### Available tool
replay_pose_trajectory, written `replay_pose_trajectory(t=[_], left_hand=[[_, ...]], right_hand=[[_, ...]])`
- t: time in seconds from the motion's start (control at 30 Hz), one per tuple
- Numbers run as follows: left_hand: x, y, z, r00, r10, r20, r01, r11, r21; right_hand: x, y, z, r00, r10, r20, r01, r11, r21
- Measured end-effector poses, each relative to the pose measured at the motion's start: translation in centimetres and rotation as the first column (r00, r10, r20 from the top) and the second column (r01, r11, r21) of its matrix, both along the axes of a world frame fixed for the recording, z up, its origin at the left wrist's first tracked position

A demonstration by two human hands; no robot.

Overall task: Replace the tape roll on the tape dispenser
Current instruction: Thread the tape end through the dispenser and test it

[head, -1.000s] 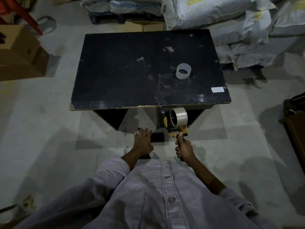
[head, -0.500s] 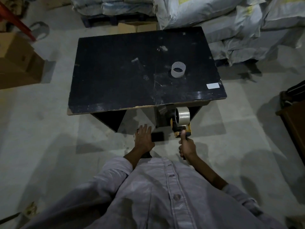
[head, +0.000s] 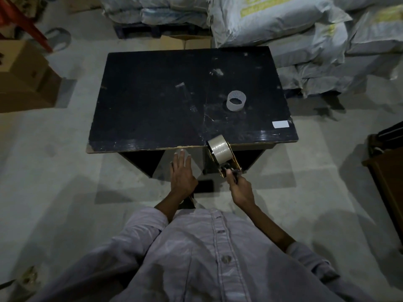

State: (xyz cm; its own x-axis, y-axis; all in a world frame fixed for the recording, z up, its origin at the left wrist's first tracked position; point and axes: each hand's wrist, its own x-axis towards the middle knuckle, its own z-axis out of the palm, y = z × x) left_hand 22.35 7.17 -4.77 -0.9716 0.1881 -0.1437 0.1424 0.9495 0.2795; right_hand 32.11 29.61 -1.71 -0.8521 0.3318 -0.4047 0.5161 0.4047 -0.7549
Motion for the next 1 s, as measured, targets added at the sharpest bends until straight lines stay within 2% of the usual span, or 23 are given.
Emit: replay_pose_trajectory(t=[0.3,0.47,0.67,1.0], left_hand=[[-3.5,-1.3,0.6,0.995,0.089,-0.037,-0.089,0.996,-0.013],[-6.3,-0.6,2.3,0.993,0.11,-0.032,-0.11,0.994,0.002],[-9.7,0.0,3.0,0.996,0.09,-0.014,-0.09,0.996,0.017],[-14.5,-0.6,2.5,0.994,0.104,-0.04,-0.104,0.995,-0.004]], right_hand=[[-8.6,1.8,2.5,0.998,-0.02,-0.067,0.042,0.937,0.347],[-13.8,3.5,0.7,0.999,0.027,0.028,-0.037,0.88,0.474],[-18.0,4.3,-0.7,0.996,-0.005,0.091,-0.038,0.886,0.462],[-24.4,5.8,-0.4,0.967,-0.23,0.111,0.185,0.931,0.315]])
